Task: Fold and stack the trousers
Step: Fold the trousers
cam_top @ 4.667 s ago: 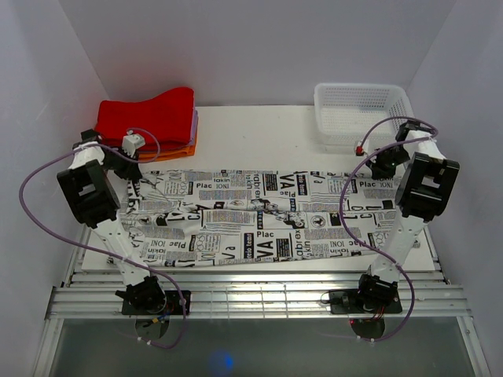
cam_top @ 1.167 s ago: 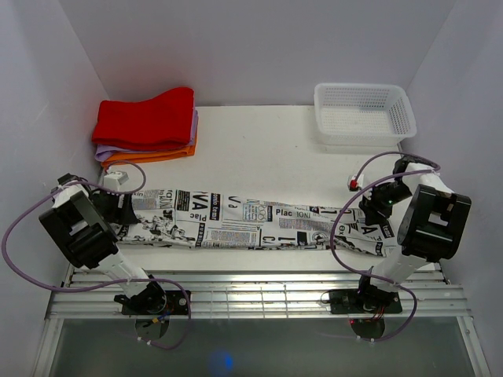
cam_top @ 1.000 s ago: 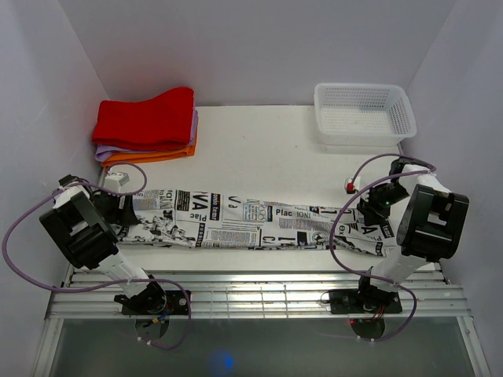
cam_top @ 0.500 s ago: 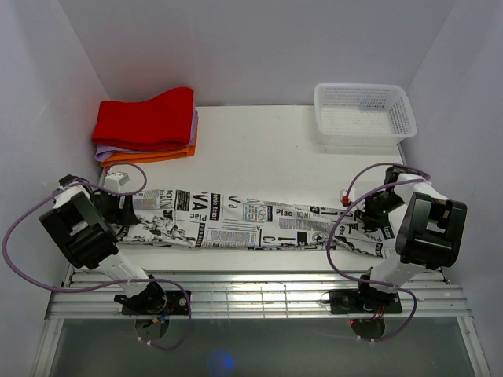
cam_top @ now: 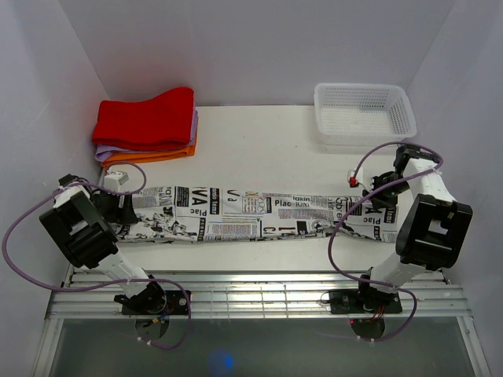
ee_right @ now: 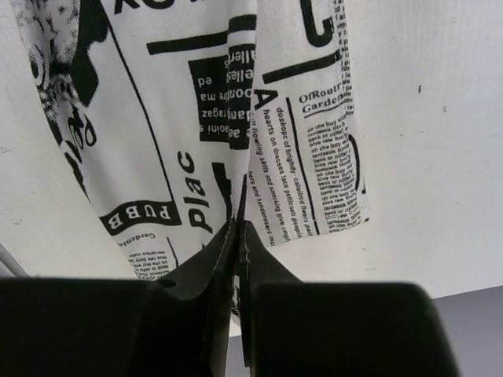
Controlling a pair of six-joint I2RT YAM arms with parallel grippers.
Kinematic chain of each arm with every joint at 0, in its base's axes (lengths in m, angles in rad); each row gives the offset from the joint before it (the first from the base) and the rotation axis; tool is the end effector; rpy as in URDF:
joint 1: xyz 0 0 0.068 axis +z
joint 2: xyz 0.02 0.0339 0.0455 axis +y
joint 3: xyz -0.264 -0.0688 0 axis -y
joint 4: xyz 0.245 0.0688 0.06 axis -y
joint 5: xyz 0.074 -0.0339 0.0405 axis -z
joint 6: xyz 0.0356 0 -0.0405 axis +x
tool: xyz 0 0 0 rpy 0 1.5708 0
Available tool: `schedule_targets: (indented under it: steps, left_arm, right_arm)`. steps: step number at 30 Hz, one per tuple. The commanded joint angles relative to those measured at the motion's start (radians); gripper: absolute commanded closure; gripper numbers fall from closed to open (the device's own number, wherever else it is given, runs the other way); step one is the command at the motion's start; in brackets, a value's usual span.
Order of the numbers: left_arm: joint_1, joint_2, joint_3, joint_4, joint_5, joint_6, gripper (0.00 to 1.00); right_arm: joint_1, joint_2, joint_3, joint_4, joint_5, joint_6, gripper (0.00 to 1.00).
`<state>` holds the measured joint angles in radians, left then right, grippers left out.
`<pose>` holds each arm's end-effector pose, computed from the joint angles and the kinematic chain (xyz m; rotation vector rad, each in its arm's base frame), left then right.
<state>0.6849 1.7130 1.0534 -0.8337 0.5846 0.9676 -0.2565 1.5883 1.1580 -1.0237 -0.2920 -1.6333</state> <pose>0.2415 0.1719 0.1687 0.3998 2.5926 -0.4601 0.2782 -0.0624 0.2224 -1.8200 2.1740 0.1099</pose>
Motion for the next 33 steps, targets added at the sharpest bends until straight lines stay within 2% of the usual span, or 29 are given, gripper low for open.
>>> schedule_targets:
  steps: [1, 11, 18, 23, 26, 30, 33]
  left_arm:
    - [0.007, 0.017, -0.026, 0.054, -0.034, 0.011, 0.18]
    - [0.015, 0.034, -0.026, 0.058, -0.046, 0.019, 0.19]
    - [0.015, 0.040, -0.029, 0.061, -0.051, 0.014, 0.19]
    - [0.015, 0.036, -0.026, 0.062, -0.062, 0.011, 0.18]
    - [0.013, 0.019, -0.018, 0.039, -0.031, 0.019, 0.17]
    - [0.015, -0.062, 0.042, -0.054, 0.073, 0.058, 0.15]
    - [0.015, -0.122, 0.108, -0.177, 0.182, 0.152, 0.14]
  right_arm:
    - [-0.006, 0.021, 0.014, -0.038, 0.028, -0.010, 0.92]
    - [-0.009, 0.068, 0.106, -0.009, 0.019, 0.036, 0.92]
    - [-0.001, 0.198, 0.235, 0.034, 0.008, 0.104, 0.92]
    - [0.020, 0.275, 0.191, 0.100, 0.031, 0.148, 0.92]
    - [0.029, 0.285, 0.138, 0.184, 0.048, 0.196, 0.71]
    - [0.023, 0.274, 0.173, 0.189, 0.059, 0.268, 0.44]
    - [0.007, 0.219, 0.212, 0.169, 0.050, 0.311, 0.36]
